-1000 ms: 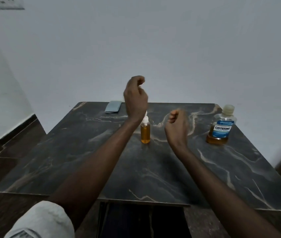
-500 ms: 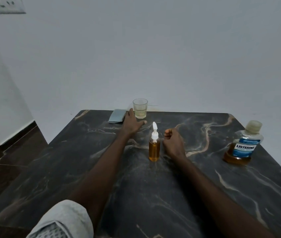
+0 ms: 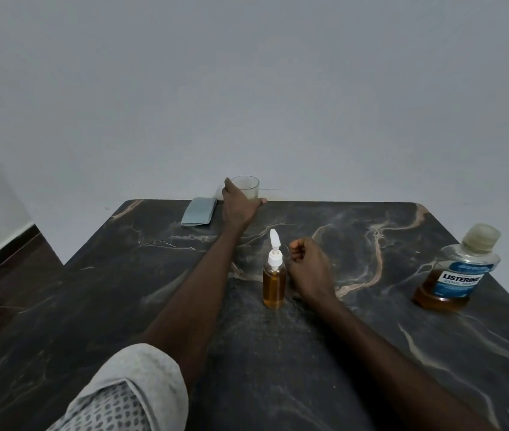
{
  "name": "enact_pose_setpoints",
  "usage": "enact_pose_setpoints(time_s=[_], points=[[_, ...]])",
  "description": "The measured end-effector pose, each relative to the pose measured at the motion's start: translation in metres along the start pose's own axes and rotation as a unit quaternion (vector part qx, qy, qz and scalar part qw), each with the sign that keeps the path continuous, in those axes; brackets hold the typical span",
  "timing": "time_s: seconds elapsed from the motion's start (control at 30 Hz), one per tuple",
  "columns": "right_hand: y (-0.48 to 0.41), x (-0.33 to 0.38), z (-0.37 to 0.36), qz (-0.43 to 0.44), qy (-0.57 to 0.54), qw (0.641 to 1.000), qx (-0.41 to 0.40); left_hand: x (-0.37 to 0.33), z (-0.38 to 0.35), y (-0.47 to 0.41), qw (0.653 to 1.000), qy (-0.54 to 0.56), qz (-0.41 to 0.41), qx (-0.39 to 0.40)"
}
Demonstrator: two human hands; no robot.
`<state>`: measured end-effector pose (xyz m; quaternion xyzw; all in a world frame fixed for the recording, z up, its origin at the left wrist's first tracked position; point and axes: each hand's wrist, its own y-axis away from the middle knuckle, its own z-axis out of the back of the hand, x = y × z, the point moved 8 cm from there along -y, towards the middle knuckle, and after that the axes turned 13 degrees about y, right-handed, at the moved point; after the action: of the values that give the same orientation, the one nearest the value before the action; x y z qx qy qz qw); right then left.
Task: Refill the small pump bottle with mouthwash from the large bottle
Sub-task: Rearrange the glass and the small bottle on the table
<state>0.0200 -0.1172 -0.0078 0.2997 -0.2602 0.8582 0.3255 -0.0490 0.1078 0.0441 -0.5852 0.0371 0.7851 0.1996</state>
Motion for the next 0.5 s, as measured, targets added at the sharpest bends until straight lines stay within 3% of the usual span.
enact_pose_setpoints(time_s=[0.17, 0.5], points=[[0.001, 0.000, 0.001, 0.001, 0.002, 1.000, 0.002, 0.002, 0.005, -0.003, 0.999, -0.007, -0.005, -0.049], [0.016, 0.002, 0.014, -0.016, -0.058, 0.998, 0.037, 0.013, 0.041, 0.031, 0.998, -0.046, -0.015, -0.035]])
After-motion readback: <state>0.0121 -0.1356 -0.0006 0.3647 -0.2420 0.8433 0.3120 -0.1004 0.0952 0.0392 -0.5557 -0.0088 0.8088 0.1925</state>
